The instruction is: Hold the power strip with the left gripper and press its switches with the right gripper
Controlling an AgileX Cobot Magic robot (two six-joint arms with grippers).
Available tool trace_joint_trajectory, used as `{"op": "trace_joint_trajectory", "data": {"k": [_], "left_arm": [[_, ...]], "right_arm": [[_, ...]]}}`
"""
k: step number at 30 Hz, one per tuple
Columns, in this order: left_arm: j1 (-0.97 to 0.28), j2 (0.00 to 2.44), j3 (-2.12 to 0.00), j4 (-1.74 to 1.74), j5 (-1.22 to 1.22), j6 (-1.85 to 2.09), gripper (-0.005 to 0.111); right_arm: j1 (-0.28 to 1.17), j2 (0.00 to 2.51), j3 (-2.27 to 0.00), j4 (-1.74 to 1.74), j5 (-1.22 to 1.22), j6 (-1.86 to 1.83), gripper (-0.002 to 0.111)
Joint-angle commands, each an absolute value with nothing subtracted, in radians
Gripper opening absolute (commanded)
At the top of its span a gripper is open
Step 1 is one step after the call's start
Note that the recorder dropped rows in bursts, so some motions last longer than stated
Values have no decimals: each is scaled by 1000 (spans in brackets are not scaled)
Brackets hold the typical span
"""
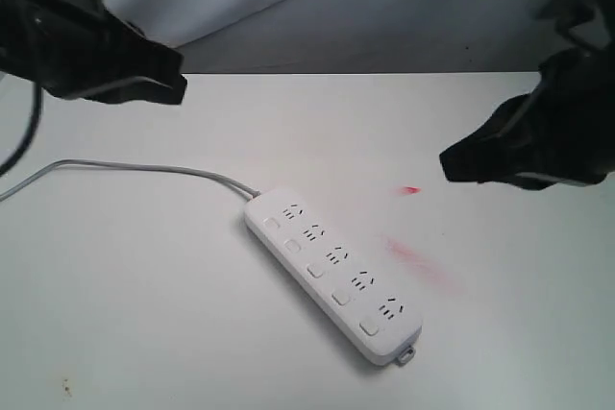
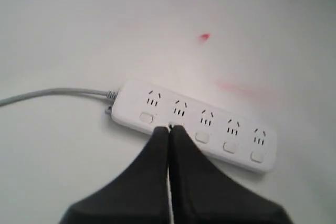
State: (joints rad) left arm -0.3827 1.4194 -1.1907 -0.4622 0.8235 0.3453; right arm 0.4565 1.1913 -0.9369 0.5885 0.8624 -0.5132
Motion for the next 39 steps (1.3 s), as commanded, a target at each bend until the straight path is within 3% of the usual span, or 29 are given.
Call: {"op": "trace_joint_trajectory", "data": {"k": [1,13,21,26,39], "left_arm": [[-388,1587,-1263,-447,891,376,0],[-388,1926,-1471,-310,953,551,0],[-484,2004,-1483,-306,826,1042,0],[-593,2075,-1483,-174,773,1025,0],[-598,2098,-1483,-68,773,950,0]], "right_arm": [[536,1286,-944,473,815,-479,0],[653,1518,-944,375,719,-414,0],[653,1531,-944,367,728,-277,0],[708,1608,-944,359,730,-265,0],[735,1744,-944,343,689,-254,0]]}}
